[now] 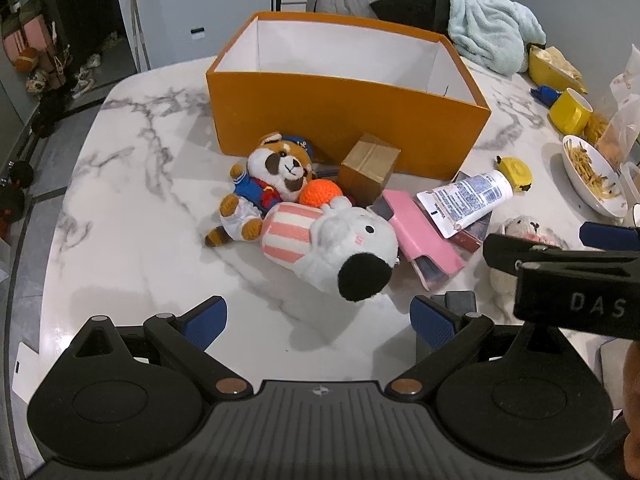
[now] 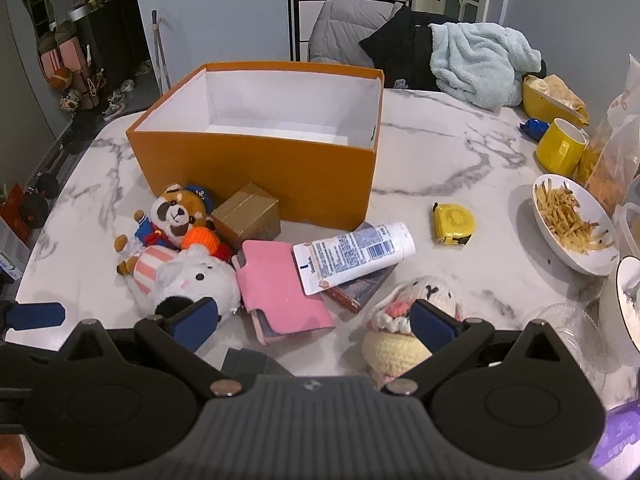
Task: Organize objects
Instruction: 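Reach the left tool to the striped-hat plush while the right tool reaches the crocheted bunny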
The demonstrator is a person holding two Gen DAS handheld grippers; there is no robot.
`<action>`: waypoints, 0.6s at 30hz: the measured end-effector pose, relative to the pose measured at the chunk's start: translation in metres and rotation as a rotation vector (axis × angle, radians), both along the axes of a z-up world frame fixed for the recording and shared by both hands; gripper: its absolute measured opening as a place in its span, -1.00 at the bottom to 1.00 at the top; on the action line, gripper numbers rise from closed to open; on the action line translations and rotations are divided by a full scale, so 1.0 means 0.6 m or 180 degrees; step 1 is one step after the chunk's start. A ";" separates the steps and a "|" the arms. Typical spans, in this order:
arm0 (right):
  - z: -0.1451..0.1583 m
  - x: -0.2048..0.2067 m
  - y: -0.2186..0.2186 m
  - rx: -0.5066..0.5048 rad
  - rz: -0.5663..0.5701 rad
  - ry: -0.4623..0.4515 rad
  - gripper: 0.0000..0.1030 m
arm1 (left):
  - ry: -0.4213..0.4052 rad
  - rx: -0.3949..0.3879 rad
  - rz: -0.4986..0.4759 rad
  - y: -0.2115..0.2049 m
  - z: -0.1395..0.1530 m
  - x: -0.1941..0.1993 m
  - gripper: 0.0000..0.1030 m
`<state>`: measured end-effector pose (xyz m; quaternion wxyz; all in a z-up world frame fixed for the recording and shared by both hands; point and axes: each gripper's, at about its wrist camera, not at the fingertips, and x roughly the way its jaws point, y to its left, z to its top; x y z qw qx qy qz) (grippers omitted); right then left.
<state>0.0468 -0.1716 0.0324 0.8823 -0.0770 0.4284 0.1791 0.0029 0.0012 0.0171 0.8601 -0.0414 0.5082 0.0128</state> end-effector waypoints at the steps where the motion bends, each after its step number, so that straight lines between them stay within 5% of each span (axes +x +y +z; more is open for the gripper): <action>1: 0.003 0.003 -0.002 0.0015 0.0024 0.0005 0.98 | 0.0037 -0.0036 -0.0006 0.001 0.001 0.005 1.00; 4: 0.012 0.013 -0.010 0.0037 0.0117 -0.0037 0.98 | 0.0039 -0.0079 -0.0053 0.004 0.007 0.016 1.00; 10: 0.025 0.043 -0.044 0.0240 0.0618 -0.0228 0.98 | -0.0103 0.0289 -0.0281 0.000 -0.001 0.065 1.00; 18: 0.006 0.103 -0.106 0.0300 0.0409 -0.0012 0.98 | -0.0067 -0.0123 -0.0434 0.018 -0.054 0.100 1.00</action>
